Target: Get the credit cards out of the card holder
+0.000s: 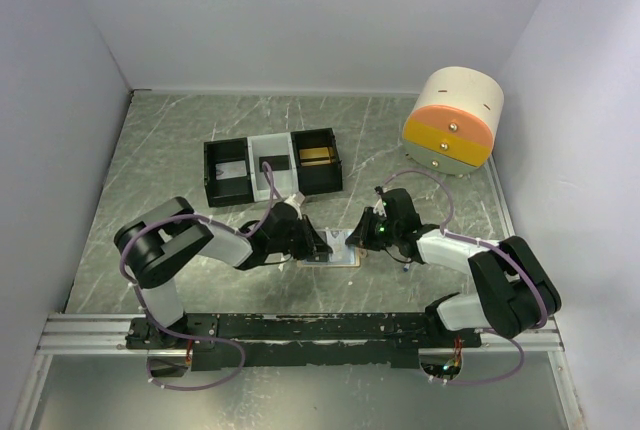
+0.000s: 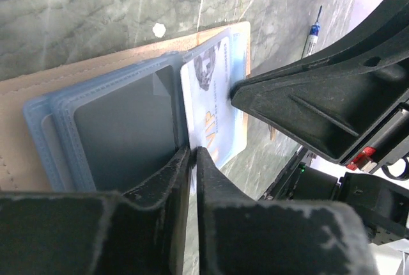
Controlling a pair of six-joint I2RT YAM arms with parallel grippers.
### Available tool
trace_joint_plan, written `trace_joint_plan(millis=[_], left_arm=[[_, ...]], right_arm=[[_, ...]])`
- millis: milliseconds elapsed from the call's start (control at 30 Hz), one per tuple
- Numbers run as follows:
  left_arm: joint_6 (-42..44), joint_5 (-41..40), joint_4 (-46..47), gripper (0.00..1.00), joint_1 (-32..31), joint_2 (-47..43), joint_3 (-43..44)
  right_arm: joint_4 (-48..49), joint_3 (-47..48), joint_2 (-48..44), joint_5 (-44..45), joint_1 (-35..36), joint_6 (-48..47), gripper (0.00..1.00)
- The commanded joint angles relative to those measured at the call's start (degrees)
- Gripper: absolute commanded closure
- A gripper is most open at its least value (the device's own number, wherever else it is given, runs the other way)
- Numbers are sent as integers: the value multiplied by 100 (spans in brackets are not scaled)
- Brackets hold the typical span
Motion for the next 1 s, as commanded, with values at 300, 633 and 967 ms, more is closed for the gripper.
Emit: trace_joint_plan(millis=[300,633,967], left_arm=[[118,-368,-137,93,-61,-356,-290],[270,-170,30,83,-63,-401,-395],[219,115,779,78,-73,-191,-456]], right_arm=[[-847,-257,283,565,21,-169,88],[-804,-250,318,536,21,-178,90],[-802,-234,337,499,21,-231,90]])
